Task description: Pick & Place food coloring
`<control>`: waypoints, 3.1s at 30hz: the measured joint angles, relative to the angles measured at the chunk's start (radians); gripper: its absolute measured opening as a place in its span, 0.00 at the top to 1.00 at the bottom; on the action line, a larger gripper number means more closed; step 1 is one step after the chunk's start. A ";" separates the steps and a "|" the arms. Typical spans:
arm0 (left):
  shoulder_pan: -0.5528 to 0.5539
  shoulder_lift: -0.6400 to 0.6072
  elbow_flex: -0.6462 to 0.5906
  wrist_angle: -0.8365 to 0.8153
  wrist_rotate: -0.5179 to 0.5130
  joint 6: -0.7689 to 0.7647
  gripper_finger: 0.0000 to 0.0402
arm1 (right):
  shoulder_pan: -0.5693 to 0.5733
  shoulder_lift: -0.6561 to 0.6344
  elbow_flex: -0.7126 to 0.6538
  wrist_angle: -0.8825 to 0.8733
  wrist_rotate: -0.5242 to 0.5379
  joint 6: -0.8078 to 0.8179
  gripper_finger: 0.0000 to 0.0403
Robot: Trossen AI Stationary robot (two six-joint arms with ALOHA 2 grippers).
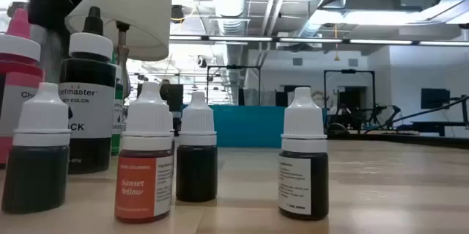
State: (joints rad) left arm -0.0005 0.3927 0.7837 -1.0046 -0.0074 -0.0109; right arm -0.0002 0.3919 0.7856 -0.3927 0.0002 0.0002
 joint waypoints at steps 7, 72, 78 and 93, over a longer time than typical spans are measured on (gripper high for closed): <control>0.000 0.000 0.000 0.000 0.000 0.000 1.00 | 0.000 0.000 0.000 0.000 0.000 0.000 1.00; 0.000 0.041 -0.036 0.771 0.051 -0.372 1.00 | 0.000 0.000 0.000 0.000 0.000 0.000 1.00; 0.000 0.097 -0.036 0.934 0.004 -0.466 1.00 | 0.000 0.007 0.000 0.116 0.000 0.137 1.00; 0.001 0.212 -0.036 0.928 -0.206 -0.455 1.00 | 0.000 0.007 0.000 0.162 0.000 0.297 1.00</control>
State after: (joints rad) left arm 0.0000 0.6046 0.7475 -0.0766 -0.2133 -0.4659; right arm -0.0006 0.3988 0.7853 -0.2310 0.0002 0.2970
